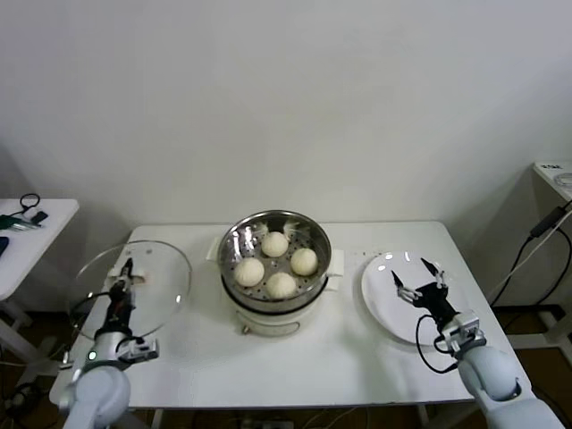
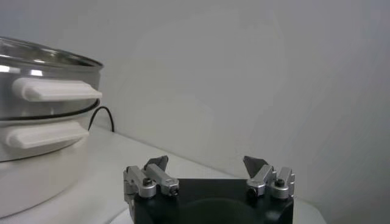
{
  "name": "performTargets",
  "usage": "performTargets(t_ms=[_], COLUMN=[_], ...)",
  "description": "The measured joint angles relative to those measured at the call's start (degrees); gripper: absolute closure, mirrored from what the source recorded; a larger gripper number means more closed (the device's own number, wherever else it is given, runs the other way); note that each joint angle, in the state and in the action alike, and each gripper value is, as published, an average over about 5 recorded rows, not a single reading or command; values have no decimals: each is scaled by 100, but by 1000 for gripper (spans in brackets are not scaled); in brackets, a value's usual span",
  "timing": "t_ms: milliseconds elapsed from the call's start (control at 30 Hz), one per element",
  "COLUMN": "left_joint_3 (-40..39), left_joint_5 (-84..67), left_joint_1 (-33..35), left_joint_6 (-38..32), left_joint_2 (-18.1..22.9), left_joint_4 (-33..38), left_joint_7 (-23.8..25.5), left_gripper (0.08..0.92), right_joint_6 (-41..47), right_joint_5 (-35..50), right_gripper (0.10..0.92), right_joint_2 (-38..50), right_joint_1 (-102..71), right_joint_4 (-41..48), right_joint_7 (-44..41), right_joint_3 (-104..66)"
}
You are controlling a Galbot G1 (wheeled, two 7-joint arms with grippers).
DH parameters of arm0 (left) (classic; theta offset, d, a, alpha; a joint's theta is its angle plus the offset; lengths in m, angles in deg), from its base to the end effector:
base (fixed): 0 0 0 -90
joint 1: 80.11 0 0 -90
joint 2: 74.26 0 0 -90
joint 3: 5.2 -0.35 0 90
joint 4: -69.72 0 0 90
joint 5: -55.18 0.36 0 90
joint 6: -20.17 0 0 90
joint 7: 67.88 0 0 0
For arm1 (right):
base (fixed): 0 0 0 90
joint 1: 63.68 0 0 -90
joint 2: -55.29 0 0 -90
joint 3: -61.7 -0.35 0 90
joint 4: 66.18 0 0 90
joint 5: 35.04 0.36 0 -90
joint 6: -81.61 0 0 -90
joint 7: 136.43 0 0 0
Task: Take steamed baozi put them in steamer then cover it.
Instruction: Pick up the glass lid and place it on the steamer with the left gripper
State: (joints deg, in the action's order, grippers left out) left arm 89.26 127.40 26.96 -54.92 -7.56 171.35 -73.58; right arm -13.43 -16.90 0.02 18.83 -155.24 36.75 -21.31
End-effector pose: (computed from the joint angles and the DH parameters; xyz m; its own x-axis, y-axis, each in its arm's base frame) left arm 0.2644 0.1349 -0.3364 -0.9709 -0.2350 -0.0468 -0.0171 -0.1270 0.9918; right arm 0.3128 -0.1668 -0.3613 -0.9607 -0.2280 0.1586 -0.2623 0.9326 -0.2480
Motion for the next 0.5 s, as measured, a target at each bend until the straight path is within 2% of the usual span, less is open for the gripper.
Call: performTargets(t_ms=[267, 500], left_joint_3=[-191, -633], left_joint_5=[-241, -320], left_joint_1=[202, 92], left_joint_6=[757, 1334], left_joint_2=[-389, -880], left_joint_4=[1040, 1721], left_joint_7=[297, 584], left_gripper=[852, 852], right_joint_6=[-1, 3], right_joint_5=[-2, -30], right_gripper=[203, 203], right_joint_2=[-11, -55], right_joint_1=[148, 284], right_joint_4=[134, 260], right_joint_7=[-5, -5], right_joint_3=[112, 221])
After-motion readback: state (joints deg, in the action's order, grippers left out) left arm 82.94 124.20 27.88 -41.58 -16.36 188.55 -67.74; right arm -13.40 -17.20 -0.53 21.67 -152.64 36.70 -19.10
